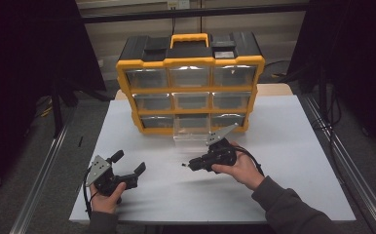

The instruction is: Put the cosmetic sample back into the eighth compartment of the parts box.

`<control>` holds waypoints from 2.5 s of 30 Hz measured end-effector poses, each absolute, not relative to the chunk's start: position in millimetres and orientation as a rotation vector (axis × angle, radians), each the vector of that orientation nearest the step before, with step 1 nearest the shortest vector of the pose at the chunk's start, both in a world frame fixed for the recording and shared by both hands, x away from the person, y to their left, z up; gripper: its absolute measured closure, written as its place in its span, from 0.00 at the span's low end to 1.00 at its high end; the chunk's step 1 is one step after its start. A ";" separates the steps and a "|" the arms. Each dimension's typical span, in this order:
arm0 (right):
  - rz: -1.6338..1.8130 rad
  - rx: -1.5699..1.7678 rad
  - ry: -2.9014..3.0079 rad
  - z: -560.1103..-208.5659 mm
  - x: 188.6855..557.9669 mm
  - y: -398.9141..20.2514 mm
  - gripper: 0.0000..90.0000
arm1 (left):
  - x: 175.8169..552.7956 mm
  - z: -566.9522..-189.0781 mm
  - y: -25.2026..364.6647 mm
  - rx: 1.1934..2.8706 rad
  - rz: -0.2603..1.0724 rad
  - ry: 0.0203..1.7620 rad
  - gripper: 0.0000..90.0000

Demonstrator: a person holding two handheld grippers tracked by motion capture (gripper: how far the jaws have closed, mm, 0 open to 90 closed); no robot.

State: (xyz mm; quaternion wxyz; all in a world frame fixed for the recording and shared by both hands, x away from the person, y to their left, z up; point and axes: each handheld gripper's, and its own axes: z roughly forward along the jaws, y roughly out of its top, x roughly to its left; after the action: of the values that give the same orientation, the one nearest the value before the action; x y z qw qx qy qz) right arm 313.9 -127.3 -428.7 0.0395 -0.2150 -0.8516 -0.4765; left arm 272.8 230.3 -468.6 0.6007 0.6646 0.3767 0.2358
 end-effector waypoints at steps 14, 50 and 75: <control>-1.467 -0.670 -2.600 -418.0 319.9 -131.4 0.91 | 272.4 -467.8 231.5 1.551 0.562 0.873 0.02; -1.478 -0.709 -2.619 -388.7 341.4 -141.5 0.91 | 272.7 -467.7 233.0 1.558 0.554 0.864 0.02; -1.494 -0.729 -2.635 -372.7 356.3 -143.4 0.91 | 272.8 -467.3 232.7 1.558 0.556 0.862 0.02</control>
State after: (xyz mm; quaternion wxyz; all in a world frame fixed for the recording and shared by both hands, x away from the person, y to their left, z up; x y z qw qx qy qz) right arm 356.3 -143.4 -372.7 0.0130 -0.2340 -0.8456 -0.4796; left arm 272.8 232.7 -467.3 0.5956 0.6708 0.3714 0.2395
